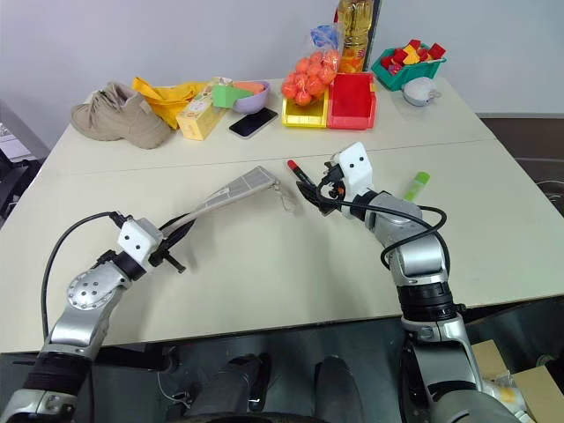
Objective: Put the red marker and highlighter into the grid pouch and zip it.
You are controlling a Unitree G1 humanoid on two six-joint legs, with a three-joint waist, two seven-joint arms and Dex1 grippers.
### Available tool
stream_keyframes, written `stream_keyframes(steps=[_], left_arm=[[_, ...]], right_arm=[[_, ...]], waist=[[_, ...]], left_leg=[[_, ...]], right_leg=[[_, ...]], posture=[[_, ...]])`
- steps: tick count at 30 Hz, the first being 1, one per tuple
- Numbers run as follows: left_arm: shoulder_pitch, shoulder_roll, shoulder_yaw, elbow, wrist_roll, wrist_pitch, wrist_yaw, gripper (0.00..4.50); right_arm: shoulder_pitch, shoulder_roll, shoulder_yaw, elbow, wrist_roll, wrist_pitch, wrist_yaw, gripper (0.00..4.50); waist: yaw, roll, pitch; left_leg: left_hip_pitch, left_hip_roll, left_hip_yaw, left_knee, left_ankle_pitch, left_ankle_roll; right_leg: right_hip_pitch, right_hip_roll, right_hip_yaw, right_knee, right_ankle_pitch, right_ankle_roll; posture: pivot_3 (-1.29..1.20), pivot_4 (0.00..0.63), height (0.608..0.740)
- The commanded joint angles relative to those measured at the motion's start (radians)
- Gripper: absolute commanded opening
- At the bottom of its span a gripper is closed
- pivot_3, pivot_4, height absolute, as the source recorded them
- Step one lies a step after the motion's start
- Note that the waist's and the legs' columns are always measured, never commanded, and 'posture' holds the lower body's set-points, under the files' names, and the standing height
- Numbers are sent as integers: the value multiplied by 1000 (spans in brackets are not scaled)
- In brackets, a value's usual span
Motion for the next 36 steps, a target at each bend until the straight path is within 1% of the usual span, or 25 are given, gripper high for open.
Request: stream_keyframes(steps=[1, 8, 13, 15, 17, 18, 20, 21, 22, 23, 28, 36], left_arm=[[3, -25, 18, -85, 44, 57, 64, 0], [-4, -56, 1, -115, 103, 91, 86, 0], [-10, -67, -9, -119, 121, 81, 75, 0], [-10, -68, -11, -120, 129, 79, 72, 0], [-9, -71, -9, -123, 134, 80, 74, 0], [-8, -72, -9, -125, 136, 80, 76, 0], [-5, -73, -9, -130, 141, 78, 78, 0], [-4, -74, -9, -132, 144, 78, 80, 0], [1, -76, -9, -137, 148, 77, 84, 0], [5, -79, -10, -142, 152, 77, 88, 0], [24, -113, -35, -185, 187, 107, 117, 0], [13, -176, -88, -217, 250, 172, 161, 0]], right_arm=[[6, 22, 11, -67, 38, 21, 0, 4207], [-1, 89, 58, -83, 56, 49, -28, 4207], [-34, 134, 68, -27, 35, 46, -66, 4207], [-48, 150, 66, 9, 29, 41, -83, 3697], [-57, 156, 64, 27, 30, 41, -89, 3027], [-60, 158, 66, 31, 30, 37, -88, 2542], [-66, 160, 68, 33, 32, 34, -87, 1371], [-69, 160, 70, 34, 33, 33, -86, 872], [-71, 158, 77, 31, 29, 29, -83, 422], [-72, 155, 88, 28, 23, 25, -79, 65], [-83, 127, 217, -18, -54, -4, -34, 65], [-104, 163, 366, -116, -91, 20, 14, 65]], waist=[[1, 0, 0], [1, 0, 0], [2, 0, 0], [2, 0, 0], [2, 0, 0], [2, 0, 0], [2, 0, 0], [1, 0, 0], [1, 0, 0], [1, 0, 0], [1, 0, 0], [1, 0, 0]], left_leg=[[0, 0, 0, 0, 0, 0], [-2, 0, 0, 0, 0, 0], [-2, 0, 0, 0, 0, 0], [-2, 0, 0, 1, 0, 0], [-2, 0, 0, 0, 0, 0], [-2, 0, 0, 0, 0, 0], [-2, 0, 0, 0, 0, 0], [-2, 0, 0, 0, 0, 0], [-2, 0, 0, 0, 0, -1], [-2, 0, 0, 0, 0, -1], [-2, 0, 0, 0, 0, -1], [-2, 0, 0, 0, 0, -1]], right_leg=[[0, 0, 0, 0, 0, 0], [-1, 0, 0, 0, 0, 0], [-1, 0, 0, 0, 0, 0], [-1, 0, 0, 0, 0, 0], [-1, 0, 0, 0, 0, 0], [-1, 0, 0, 0, 0, 0], [-1, 0, 0, 0, 0, 0], [-1, 0, 0, 0, 0, 0], [-1, 0, 0, 0, 0, 0], [-1, 0, 0, 0, 0, 0], [-2, 0, 0, 0, 0, 0], [-2, 0, 0, 0, 0, 0]], posture=[[0, 150, 740], [0, 150, 740], [0, 150, 740], [0, 150, 740], [0, 150, 740], [0, 150, 740], [0, 150, 740], [0, 150, 740], [0, 150, 740], [0, 150, 740], [0, 150, 740], [0, 150, 740]])
